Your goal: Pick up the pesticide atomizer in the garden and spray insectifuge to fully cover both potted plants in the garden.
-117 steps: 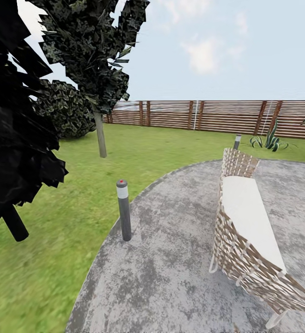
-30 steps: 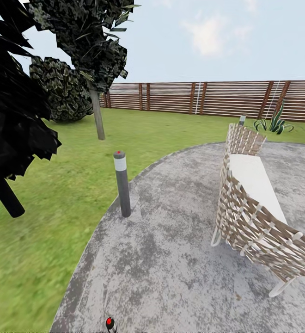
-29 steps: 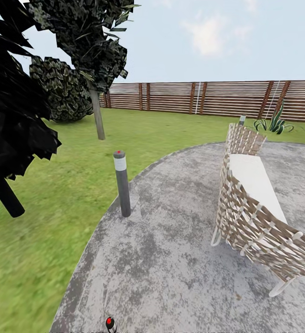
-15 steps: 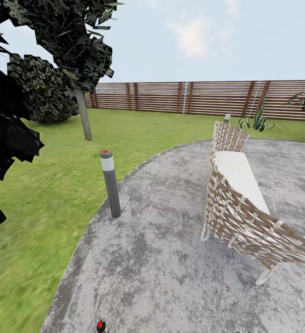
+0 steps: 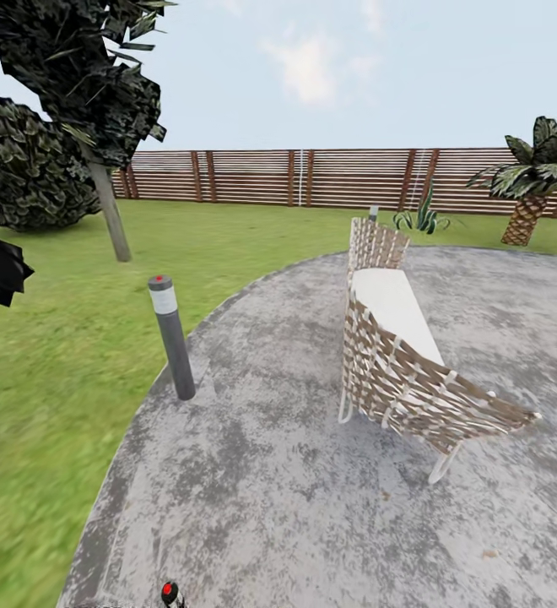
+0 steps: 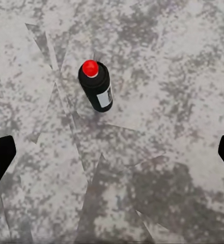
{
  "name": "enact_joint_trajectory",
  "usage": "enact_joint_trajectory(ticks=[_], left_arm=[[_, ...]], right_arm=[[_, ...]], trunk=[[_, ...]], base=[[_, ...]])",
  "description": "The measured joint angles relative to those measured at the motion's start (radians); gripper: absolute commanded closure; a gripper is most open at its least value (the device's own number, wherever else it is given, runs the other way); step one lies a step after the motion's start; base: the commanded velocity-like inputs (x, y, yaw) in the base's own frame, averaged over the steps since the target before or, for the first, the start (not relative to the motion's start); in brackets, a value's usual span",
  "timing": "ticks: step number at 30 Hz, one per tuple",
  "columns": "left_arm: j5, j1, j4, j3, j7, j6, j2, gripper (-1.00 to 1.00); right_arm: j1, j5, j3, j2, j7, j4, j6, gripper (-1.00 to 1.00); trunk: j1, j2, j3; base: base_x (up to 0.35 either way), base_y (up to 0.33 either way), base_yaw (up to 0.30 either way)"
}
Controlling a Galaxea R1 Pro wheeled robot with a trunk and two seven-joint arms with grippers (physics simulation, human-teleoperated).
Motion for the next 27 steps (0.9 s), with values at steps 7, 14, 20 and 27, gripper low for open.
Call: enact_joint_trajectory(ticks=[7,14,20,27], left_arm=[[0.002,0.0,-0.001,0.0,0.0,0.0,0.0,-1.0],[0.002,0.0,-0.002,0.0,0.0,0.0,0.0,-1.0],[0.002,0.0,-0.001,0.0,0.0,0.0,0.0,-1.0],[0.001,-0.001,-0.003,-0.001,0.0,-0.001,0.0,-1.0]], right_arm=[[0.0,0.0,0.0,0.0,0.0,-0.001,0.0,-1.0],[0.0,0.0,0.0,0.0,0.0,0.001,0.0,-1.0],[0.0,0.0,-0.001,0.0,0.0,0.002,0.0,-1.0],[0.0,0.0,-0.001,0.0,0.0,0.001,0.0,-1.0]], trunk=[[0.0,0.0,0.0],[0.0,0.0,0.0],[0.0,0.0,0.0],[0.0,0.0,0.0]], base=[[-0.14,0.275,-0.264],[-0.014,0.302,-0.264],[-0.042,0.302,-0.264],[-0.222,0.206,-0.267]])
